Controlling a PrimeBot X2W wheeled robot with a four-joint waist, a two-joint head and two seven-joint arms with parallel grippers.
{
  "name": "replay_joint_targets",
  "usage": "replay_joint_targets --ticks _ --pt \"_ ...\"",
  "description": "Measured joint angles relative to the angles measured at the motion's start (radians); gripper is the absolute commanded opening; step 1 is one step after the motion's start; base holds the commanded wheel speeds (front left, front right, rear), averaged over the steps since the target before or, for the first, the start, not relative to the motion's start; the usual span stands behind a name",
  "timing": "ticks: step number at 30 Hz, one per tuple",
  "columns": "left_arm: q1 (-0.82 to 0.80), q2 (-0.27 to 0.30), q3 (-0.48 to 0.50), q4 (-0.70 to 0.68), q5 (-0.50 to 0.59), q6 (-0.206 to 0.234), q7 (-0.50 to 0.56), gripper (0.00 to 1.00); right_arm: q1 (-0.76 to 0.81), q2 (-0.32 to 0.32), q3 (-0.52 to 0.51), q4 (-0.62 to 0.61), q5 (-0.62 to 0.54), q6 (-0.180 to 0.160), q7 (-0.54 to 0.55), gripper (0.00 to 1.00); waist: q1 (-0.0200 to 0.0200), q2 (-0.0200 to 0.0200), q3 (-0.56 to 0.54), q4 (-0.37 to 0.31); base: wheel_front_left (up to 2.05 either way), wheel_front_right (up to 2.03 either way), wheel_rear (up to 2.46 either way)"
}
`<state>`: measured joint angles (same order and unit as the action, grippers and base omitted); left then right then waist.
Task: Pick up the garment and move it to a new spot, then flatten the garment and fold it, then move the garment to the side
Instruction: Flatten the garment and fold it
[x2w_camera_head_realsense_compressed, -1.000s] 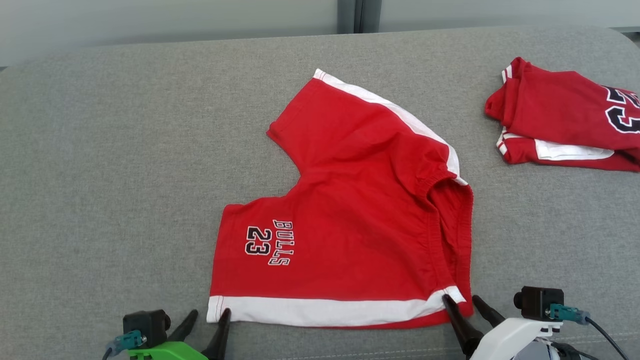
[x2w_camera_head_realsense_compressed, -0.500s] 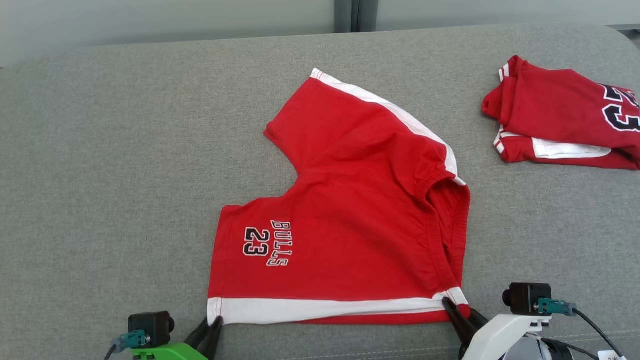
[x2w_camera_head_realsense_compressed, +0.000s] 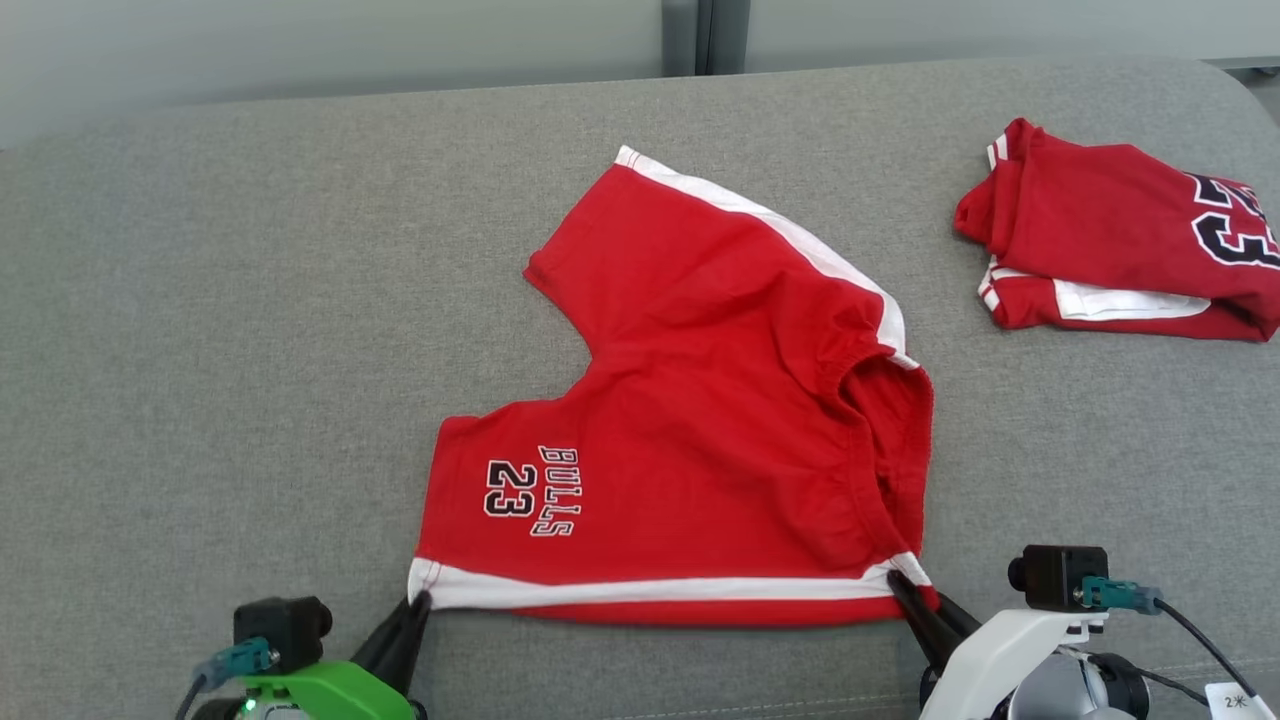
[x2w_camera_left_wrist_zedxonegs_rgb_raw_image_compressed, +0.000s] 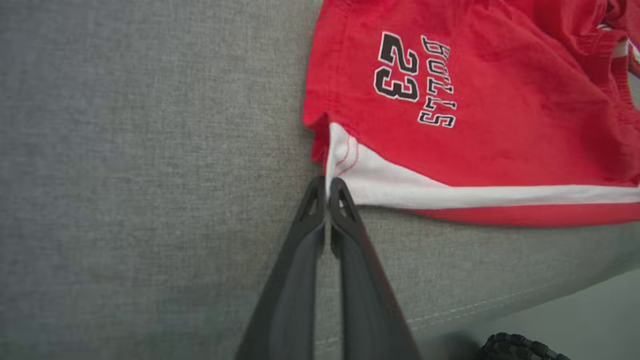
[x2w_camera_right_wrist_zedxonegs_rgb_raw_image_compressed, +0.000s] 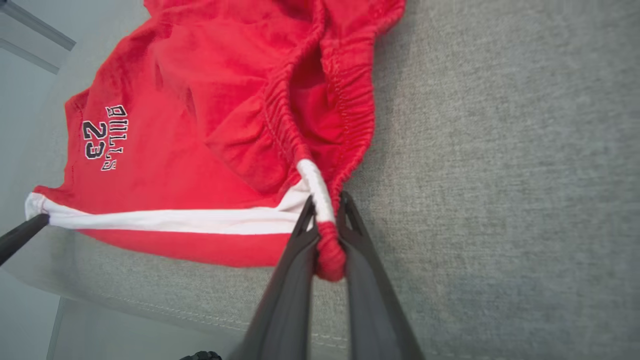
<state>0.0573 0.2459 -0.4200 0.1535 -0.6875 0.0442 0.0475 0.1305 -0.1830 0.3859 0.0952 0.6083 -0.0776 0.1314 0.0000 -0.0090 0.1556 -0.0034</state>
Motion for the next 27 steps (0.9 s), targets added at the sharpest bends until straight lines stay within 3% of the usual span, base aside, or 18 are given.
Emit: replay_joint_targets --ticks 3,14,27 --pt "-0.012 0.012 0.016 -0.045 0.006 -0.004 -0.026 0.00 0.000 -0.014 -0.003 -0.029 0.000 0.016 -0.010 0.00 0.0000 0.0000 -0.004 0.000 0.00 0.00 0.00" --pt "-0.024 0.019 0.040 -0.140 0.006 -0.004 -0.042 0.00 -0.009 -0.013 -0.051 -0.126 0.008 0.013 -0.034 0.00 0.0000 0.0000 -0.019 0.000 0.00 0.00 0.00" --pt "-0.055 0.031 0.067 -0.240 0.018 0.001 -0.075 0.00 0.031 0.057 -0.092 -0.188 0.182 0.013 -0.010 0.00 0.0000 0.0000 -0.018 -0.032 0.00 0.00 0.00"
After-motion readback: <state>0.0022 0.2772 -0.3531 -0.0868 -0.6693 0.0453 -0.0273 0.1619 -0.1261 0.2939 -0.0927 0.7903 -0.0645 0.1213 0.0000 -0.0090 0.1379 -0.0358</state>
